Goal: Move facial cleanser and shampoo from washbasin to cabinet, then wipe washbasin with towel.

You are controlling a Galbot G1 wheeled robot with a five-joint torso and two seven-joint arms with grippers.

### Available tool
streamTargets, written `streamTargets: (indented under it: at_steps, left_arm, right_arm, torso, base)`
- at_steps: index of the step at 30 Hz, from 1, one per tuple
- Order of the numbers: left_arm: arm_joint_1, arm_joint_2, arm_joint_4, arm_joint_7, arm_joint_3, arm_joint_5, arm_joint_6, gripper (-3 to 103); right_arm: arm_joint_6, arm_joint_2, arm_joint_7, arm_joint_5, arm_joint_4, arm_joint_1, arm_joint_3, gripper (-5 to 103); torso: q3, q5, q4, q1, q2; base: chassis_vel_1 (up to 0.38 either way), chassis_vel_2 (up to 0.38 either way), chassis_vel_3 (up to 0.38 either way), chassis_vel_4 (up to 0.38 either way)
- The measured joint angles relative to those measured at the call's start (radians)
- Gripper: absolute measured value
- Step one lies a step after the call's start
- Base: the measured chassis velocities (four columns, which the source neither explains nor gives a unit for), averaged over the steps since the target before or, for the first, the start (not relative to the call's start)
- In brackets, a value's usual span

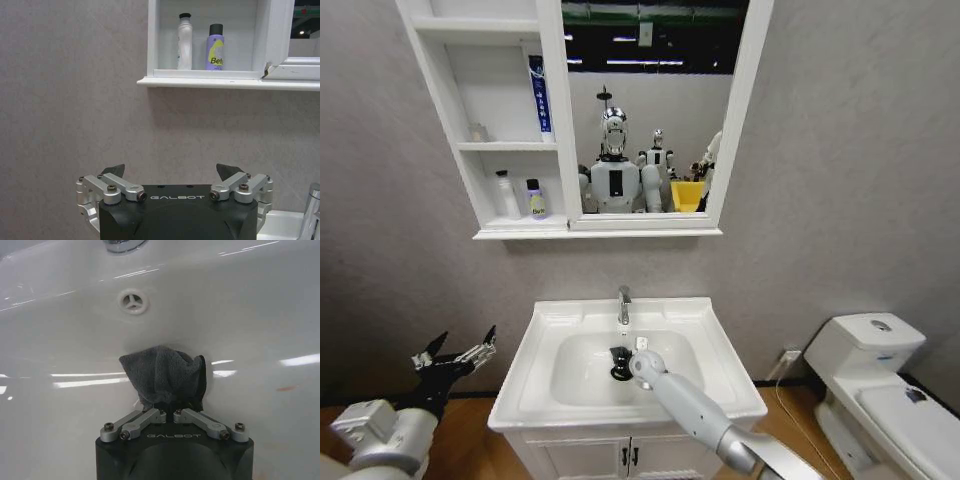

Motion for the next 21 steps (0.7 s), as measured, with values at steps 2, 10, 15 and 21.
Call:
streamTargets:
  at_steps: [2, 10, 15, 21]
  left_arm:
    - [0.0, 0.0, 0.0, 0.0, 0.0, 0.0, 0.0, 100]
    - [0.0, 0.0, 0.0, 0.0, 0.0, 0.0, 0.0, 100]
    - [0.0, 0.0, 0.0, 0.0, 0.0, 0.0, 0.0, 100]
    - [0.0, 0.0, 0.0, 0.0, 0.0, 0.0, 0.0, 100]
  right_arm:
    - [-0.002, -0.016, 0.011, 0.005, 0.022, -0.01, 0.007, 2]
    - [-0.013, -0.076, 0.094, 0.045, 0.116, -0.044, 0.054, 2]
    - [-0.026, -0.101, 0.152, 0.05, 0.15, -0.055, 0.071, 2]
    - [-0.029, -0.108, 0.207, 0.047, 0.165, -0.067, 0.096, 2]
  torso:
    - [0.0, -0.0001, -0.0001, 0.0, 0.0]
    - [0.0, -0.0001, 0.0001, 0.0, 0.0]
    - [0.0, -0.0002, 0.0, 0.0, 0.0]
    - [0.0, -0.0001, 0.0002, 0.0, 0.0]
  base:
    - [0.0, 0.0, 0.0, 0.0]
    - [0.0, 0.0, 0.0, 0.0]
    - [0.0, 0.0, 0.0, 0.0]
    - [0.0, 0.0, 0.0, 0.0]
